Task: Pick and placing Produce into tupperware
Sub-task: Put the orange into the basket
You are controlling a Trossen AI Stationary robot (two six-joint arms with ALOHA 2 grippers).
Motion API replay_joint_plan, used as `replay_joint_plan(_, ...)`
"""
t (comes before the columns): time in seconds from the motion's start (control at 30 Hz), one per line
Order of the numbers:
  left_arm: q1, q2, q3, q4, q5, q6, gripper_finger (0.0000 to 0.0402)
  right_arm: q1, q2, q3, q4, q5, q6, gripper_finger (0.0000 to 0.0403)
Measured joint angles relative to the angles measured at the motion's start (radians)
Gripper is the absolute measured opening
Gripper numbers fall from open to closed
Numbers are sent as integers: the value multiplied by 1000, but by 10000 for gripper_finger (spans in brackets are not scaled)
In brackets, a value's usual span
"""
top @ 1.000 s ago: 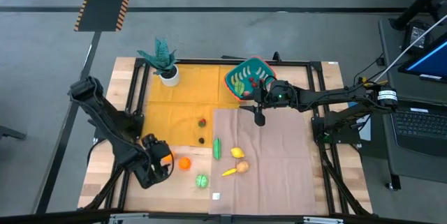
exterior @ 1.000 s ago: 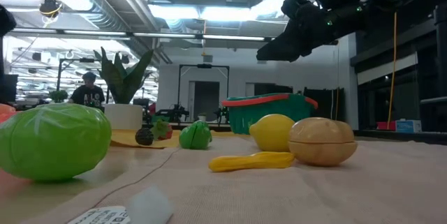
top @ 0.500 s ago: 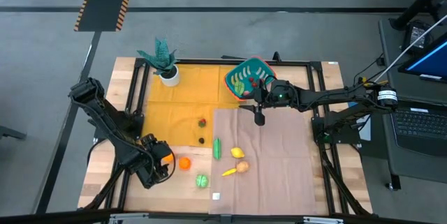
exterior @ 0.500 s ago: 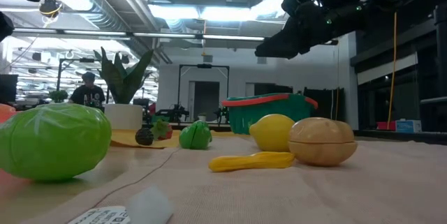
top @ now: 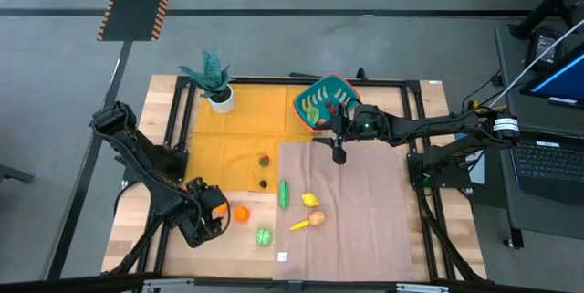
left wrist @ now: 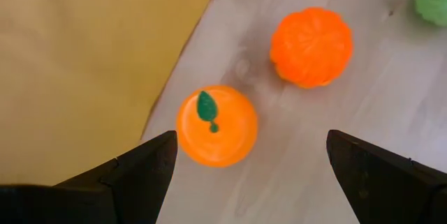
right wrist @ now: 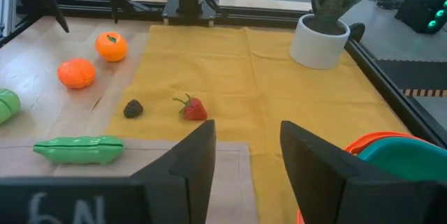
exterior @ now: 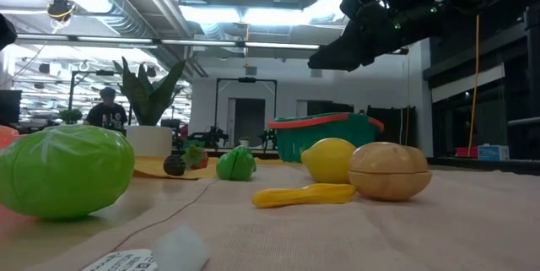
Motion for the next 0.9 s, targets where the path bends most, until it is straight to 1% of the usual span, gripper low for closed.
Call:
replay_joint_plan(0.43, 0, 2, -8, 8, -1, -1, 357, 0, 0, 0, 0, 0, 0, 163)
replay_joint_plan(0.6, 13, 35, -50, 24, 2, -27, 357, 0, 0, 0, -1, 0, 0, 163)
replay_joint_plan(0.73, 38, 59, -58, 25, 5, -22, 357, 0, 0, 0, -1, 0, 0, 163)
replay_joint_plan(0.9, 61, 82, -58, 26, 53, -20, 357, 0, 0, 0, -1, 0, 1, 163)
